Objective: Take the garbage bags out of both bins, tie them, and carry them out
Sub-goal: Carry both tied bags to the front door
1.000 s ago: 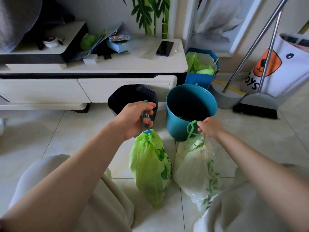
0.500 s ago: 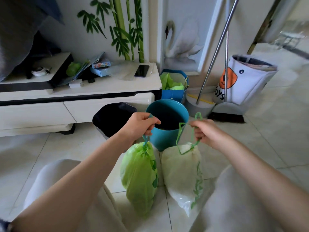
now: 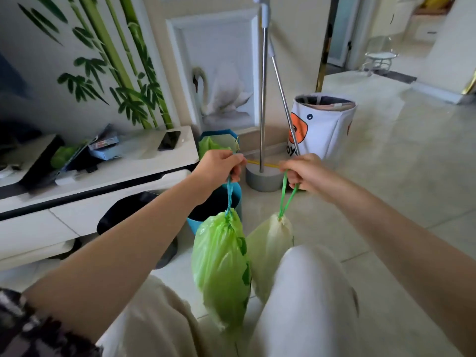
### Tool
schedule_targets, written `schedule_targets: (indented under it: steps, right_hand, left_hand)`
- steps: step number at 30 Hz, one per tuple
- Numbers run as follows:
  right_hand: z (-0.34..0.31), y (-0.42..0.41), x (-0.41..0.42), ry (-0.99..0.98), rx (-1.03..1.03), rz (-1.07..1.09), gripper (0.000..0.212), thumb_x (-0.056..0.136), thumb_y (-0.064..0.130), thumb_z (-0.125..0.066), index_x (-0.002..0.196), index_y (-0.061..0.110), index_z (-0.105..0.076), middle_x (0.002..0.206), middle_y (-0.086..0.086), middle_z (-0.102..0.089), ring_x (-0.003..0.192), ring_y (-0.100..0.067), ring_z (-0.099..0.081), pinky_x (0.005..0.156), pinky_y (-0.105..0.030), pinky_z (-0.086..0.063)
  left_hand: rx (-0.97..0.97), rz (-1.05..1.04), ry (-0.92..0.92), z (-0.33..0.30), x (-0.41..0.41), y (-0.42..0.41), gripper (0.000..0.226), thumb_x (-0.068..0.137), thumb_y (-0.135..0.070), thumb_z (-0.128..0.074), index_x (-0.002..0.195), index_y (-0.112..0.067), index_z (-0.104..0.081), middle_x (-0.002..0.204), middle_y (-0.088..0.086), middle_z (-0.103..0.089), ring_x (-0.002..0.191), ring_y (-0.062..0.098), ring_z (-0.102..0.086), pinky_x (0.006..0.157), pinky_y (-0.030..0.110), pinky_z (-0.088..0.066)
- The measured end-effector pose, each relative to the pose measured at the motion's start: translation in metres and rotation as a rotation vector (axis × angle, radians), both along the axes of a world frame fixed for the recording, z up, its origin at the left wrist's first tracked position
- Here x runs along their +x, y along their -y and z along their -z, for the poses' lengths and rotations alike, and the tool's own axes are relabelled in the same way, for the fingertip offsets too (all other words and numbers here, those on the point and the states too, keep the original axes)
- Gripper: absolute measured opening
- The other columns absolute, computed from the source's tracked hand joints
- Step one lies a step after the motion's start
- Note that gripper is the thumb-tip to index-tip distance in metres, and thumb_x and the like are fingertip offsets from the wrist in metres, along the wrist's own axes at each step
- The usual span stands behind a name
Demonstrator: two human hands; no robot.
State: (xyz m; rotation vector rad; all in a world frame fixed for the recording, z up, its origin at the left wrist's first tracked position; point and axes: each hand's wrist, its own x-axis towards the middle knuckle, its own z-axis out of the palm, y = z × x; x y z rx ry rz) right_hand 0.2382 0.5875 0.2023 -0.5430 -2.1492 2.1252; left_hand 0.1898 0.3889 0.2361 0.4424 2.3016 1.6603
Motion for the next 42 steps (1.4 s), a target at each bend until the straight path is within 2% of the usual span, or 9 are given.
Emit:
schedule_targets:
  steps: [6, 14, 18, 21, 24, 28, 34, 37, 42]
  right_hand:
    - [-0.015, -0.049, -0.009, 0.000, 0.523, -0.032, 0.017, 0.078, 0.011, -0.059, 0.064, 0.006, -0.052, 0.049, -0.007, -0.045, 0.044, -0.017, -0.043, 0.050, -0.023, -0.038]
    - [-0.025, -0.152, -0.077, 0.093, 0.725, 0.099, 0.023, 0.079, 0.019, -0.066, 0.070, -0.002, -0.068, 0.055, -0.014, -0.048, 0.046, -0.018, -0.047, 0.052, -0.029, -0.041]
    - [-0.049, -0.212, -0.092, 0.200, 0.874, 0.159, 0.029, 0.081, 0.023, -0.065, 0.073, -0.005, -0.067, 0.053, -0.010, -0.048, 0.039, -0.012, -0.042, 0.053, -0.027, -0.035]
    - [-0.083, -0.250, -0.090, 0.268, 0.945, 0.225, 0.033, 0.081, 0.028, -0.065, 0.074, -0.004, -0.066, 0.057, -0.010, -0.051, 0.046, -0.014, -0.043, 0.054, -0.028, -0.036]
    - [-0.130, -0.281, -0.079, 0.337, 1.045, 0.234, 0.030, 0.081, 0.028, -0.065, 0.077, -0.002, -0.066, 0.068, -0.012, -0.061, 0.064, -0.022, -0.055, 0.059, -0.029, -0.039]
    - [-0.206, -0.310, -0.053, 0.413, 1.160, 0.215, 0.017, 0.085, 0.019, -0.059, 0.087, 0.003, -0.064, 0.085, -0.010, -0.062, 0.081, -0.024, -0.051, 0.072, -0.031, -0.044]
    - [-0.328, -0.329, 0.001, 0.463, 1.204, 0.142, 0.013, 0.087, 0.005, -0.052, 0.091, 0.006, -0.064, 0.095, -0.012, -0.062, 0.086, -0.030, -0.061, 0.079, -0.041, -0.053]
    - [-0.395, -0.335, 0.036, 0.438, 1.144, 0.164, 0.012, 0.089, 0.009, -0.056, 0.093, 0.008, -0.067, 0.095, -0.008, -0.059, 0.088, -0.026, -0.060, 0.081, -0.037, -0.052]
    - [-0.477, -0.343, 0.102, 0.418, 1.047, 0.299, 0.014, 0.091, 0.013, -0.056, 0.097, 0.011, -0.069, 0.090, 0.002, -0.053, 0.084, -0.019, -0.057, 0.082, -0.034, -0.052]
  left_hand:
    - [0.134, 0.122, 0.076, 0.002, -0.035, -0.076, 0.022, 0.095, -0.013, -0.051, 0.081, -0.007, -0.066, 0.061, 0.004, -0.055, 0.055, 0.018, -0.051, 0.075, 0.040, -0.043]
    - [0.110, 0.386, 0.109, 0.003, -0.123, -0.202, 0.028, 0.097, -0.015, -0.049, 0.078, -0.005, -0.067, 0.053, -0.001, -0.054, 0.050, 0.016, -0.050, 0.079, 0.048, -0.049]
    - [0.105, 0.503, 0.198, -0.011, -0.156, -0.263, 0.028, 0.098, -0.015, -0.048, 0.079, -0.003, -0.066, 0.053, 0.000, -0.055, 0.052, 0.015, -0.051, 0.072, 0.033, -0.057]
    - [0.073, 0.547, 0.224, -0.034, -0.167, -0.307, 0.029, 0.098, -0.014, -0.048, 0.078, -0.004, -0.066, 0.052, -0.001, -0.056, 0.053, 0.015, -0.052, 0.080, 0.039, -0.057]
    - [0.057, 0.590, 0.224, -0.073, -0.169, -0.348, 0.027, 0.097, -0.010, -0.047, 0.079, -0.001, -0.065, 0.057, 0.004, -0.055, 0.053, 0.014, -0.050, 0.075, 0.037, -0.054]
    - [-0.051, 0.661, 0.045, -0.144, -0.157, -0.389, 0.025, 0.095, -0.009, -0.049, 0.078, -0.004, -0.067, 0.061, 0.006, -0.058, 0.048, 0.004, -0.051, 0.054, 0.012, -0.044]
    - [-0.230, 0.768, -0.178, -0.271, -0.122, -0.433, 0.028, 0.093, -0.014, -0.052, 0.067, -0.017, -0.064, 0.057, -0.001, -0.060, 0.050, 0.004, -0.055, 0.056, 0.015, -0.042]
    - [-0.374, 0.765, -0.346, -0.336, -0.106, -0.447, 0.023, 0.092, -0.020, -0.051, 0.077, -0.010, -0.066, 0.065, 0.002, -0.064, 0.062, 0.019, -0.059, 0.056, 0.020, -0.040]
    - [-0.430, 0.823, -0.481, -0.423, -0.077, -0.470, 0.022, 0.093, -0.018, -0.052, 0.085, -0.007, -0.070, 0.075, 0.006, -0.069, 0.067, 0.021, -0.058, 0.063, 0.019, -0.043]
